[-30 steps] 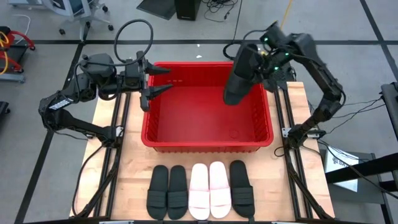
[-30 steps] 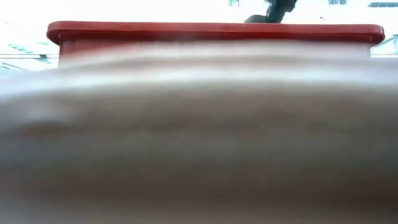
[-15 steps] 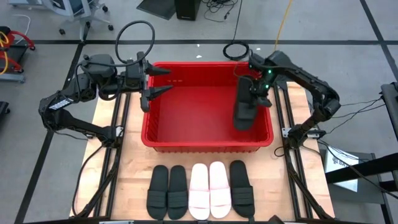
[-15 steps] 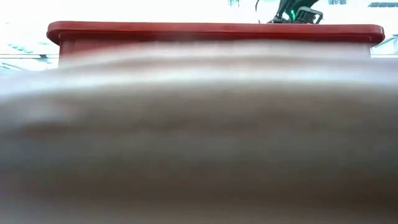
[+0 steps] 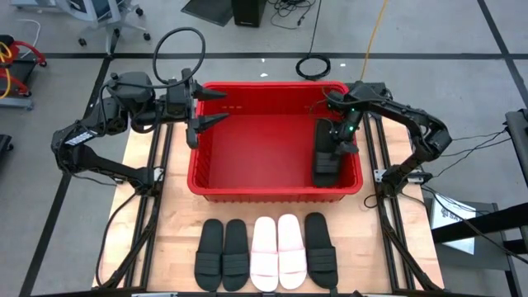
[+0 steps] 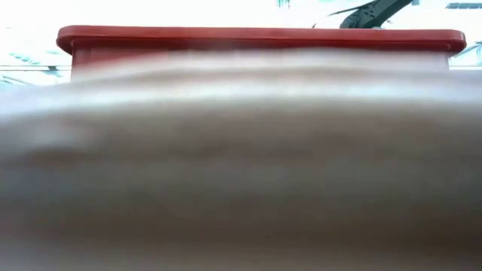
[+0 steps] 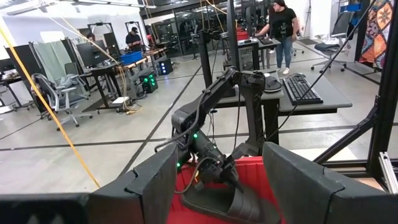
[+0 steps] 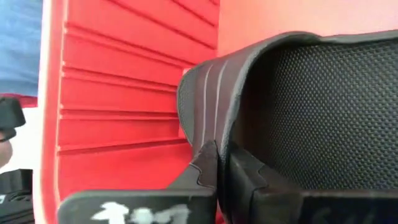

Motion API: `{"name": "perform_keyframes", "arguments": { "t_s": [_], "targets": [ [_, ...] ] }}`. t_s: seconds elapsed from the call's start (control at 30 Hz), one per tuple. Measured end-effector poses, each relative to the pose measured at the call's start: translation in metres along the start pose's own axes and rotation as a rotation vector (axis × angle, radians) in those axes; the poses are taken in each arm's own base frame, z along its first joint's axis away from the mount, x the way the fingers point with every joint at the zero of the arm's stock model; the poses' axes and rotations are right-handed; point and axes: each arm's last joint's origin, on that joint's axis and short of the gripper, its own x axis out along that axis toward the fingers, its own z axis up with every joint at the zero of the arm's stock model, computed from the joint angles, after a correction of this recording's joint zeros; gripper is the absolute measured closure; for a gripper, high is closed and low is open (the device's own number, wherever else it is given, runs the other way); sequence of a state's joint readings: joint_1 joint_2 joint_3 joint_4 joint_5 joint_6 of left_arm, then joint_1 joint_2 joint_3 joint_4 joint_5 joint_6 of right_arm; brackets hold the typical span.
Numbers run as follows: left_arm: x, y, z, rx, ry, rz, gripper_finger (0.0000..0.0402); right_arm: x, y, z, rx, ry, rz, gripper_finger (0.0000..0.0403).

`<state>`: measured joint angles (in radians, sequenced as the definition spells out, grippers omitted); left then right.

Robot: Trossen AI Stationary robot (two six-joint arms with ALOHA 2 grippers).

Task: Pick and place slides into bin
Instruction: Put the black slide into the red bin

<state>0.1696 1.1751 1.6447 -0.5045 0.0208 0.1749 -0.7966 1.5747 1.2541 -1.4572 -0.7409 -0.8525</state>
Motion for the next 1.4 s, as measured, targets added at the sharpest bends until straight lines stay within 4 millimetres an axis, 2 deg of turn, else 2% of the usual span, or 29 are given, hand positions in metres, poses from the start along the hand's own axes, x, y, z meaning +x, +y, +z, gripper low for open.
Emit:
{"name": "perform_keyframes", "arguments": {
  "t_s": [0.27, 0.6, 1.07, 1.4],
  "targets": [
    [0.0, 0.0, 0.0, 0.0, 0.0, 0.0, 0.016, 0.015, -0.008, -0.004, -0.013, 0.027, -0.011, 0.0403],
    [0.0, 0.0, 0.0, -0.001, 0.0, -0.005, 0.016, 0.02, -0.004, -0.002, 0.087, 0.107, -0.072, 0.0401],
    [0.0, 0.0, 0.0, -0.002, -0.001, -0.006, 0.016, 0.043, 0.011, 0.017, 0.036, 0.143, -0.089, 0.04],
    [0.0, 0.0, 0.0, -0.003, -0.001, -0.008, 0.016, 0.048, 0.005, 0.016, 0.091, 0.187, -0.119, 0.04]
  ]
}}
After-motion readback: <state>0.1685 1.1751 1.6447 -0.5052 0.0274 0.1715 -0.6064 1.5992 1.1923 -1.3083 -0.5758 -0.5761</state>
